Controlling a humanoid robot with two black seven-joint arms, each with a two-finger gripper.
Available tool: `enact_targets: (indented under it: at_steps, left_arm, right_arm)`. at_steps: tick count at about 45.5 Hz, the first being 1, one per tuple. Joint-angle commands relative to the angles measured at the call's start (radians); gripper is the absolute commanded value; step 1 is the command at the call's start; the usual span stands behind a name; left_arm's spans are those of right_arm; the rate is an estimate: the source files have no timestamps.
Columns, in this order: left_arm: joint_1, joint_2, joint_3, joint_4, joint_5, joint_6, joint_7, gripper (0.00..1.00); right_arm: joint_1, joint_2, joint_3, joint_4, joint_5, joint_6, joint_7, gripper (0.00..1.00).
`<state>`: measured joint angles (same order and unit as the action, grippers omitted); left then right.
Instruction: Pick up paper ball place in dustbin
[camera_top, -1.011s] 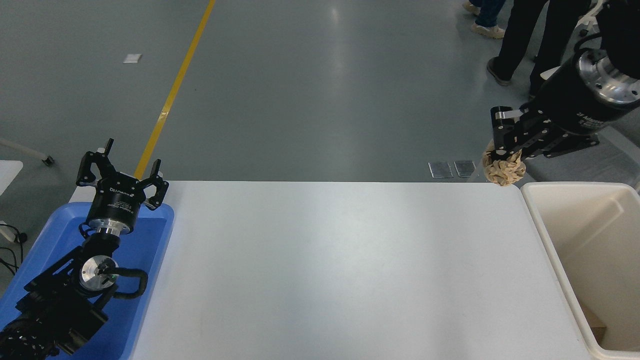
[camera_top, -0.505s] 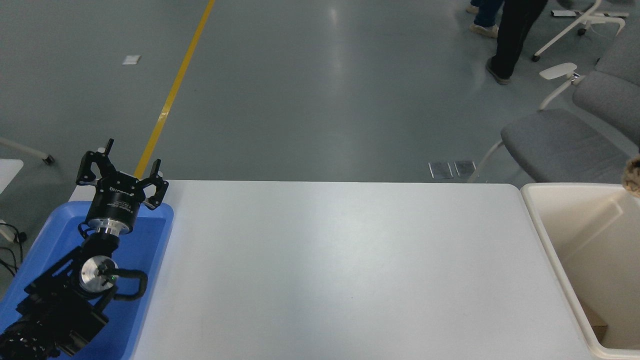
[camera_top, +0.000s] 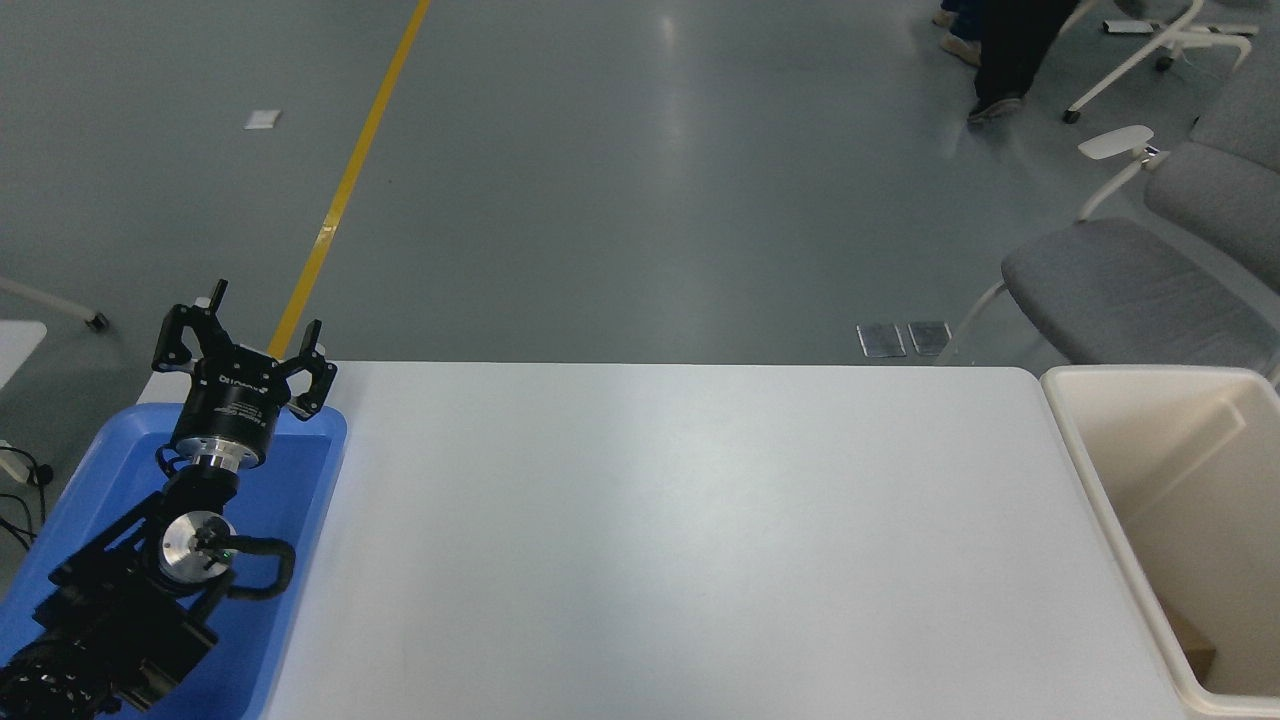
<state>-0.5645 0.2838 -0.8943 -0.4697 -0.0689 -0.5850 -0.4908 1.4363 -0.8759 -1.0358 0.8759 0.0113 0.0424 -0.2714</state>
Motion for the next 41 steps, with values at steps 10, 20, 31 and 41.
enact_targets:
  at_steps: [10,20,31,41]
  left_arm:
    - [0.000,0.000,0.000,0.000,0.000,-0.001,0.000,0.99]
    - [0.000,0.000,0.000,0.000,0.000,-0.001,0.000,0.99]
    - [0.000,0.000,0.000,0.000,0.000,-0.001,0.000,0.99]
    - [0.000,0.000,0.000,-0.001,0.000,-0.001,0.000,0.99]
  right_arm:
    - [-0.612,0.322,0.399,-0.640,-0.001,-0.119,0.001,0.00]
    - [-0.671,0.406,0.405,-0.730,-0.007,-0.134,0.003,0.00]
    - [-0.706,0.454,0.405,-0.787,-0.008,-0.162,0.003,0.00]
    - [-0.706,0.463,0.405,-0.784,-0.007,-0.162,0.003,0.00]
